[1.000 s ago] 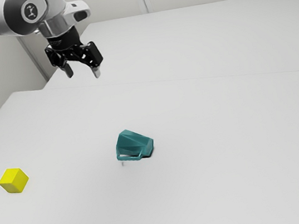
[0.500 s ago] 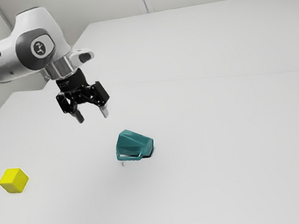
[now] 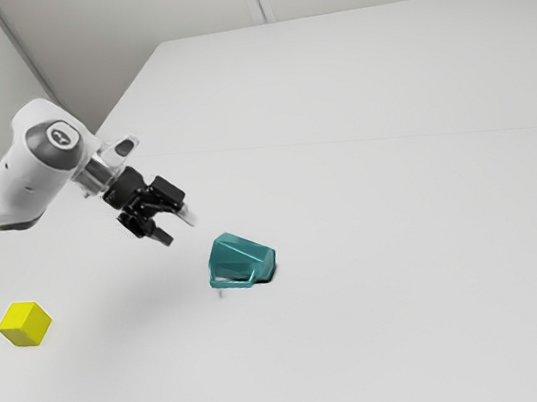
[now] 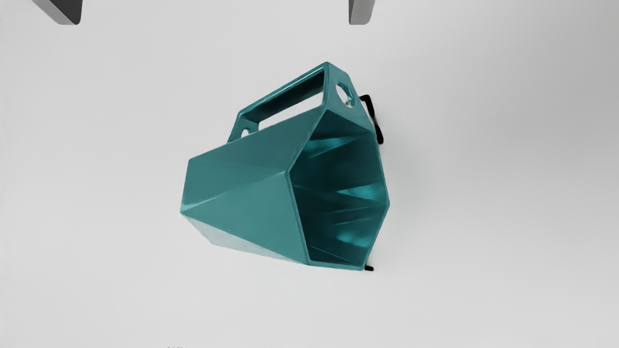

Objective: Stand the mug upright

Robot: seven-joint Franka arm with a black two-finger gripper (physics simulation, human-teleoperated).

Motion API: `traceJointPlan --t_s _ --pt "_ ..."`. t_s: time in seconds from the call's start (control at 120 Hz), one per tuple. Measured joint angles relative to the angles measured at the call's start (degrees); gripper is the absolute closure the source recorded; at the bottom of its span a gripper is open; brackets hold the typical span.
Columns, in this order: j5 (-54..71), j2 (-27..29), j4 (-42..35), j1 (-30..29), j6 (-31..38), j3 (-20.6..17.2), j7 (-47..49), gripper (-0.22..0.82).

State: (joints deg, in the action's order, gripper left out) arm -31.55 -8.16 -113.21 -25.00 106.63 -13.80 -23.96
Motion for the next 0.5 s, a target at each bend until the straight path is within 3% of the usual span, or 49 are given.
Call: traceJointPlan --t_s 0.5 --pt "-7.7 -12.8 4.1 -1.4 8.1 -0.1 -22.5 0.00"
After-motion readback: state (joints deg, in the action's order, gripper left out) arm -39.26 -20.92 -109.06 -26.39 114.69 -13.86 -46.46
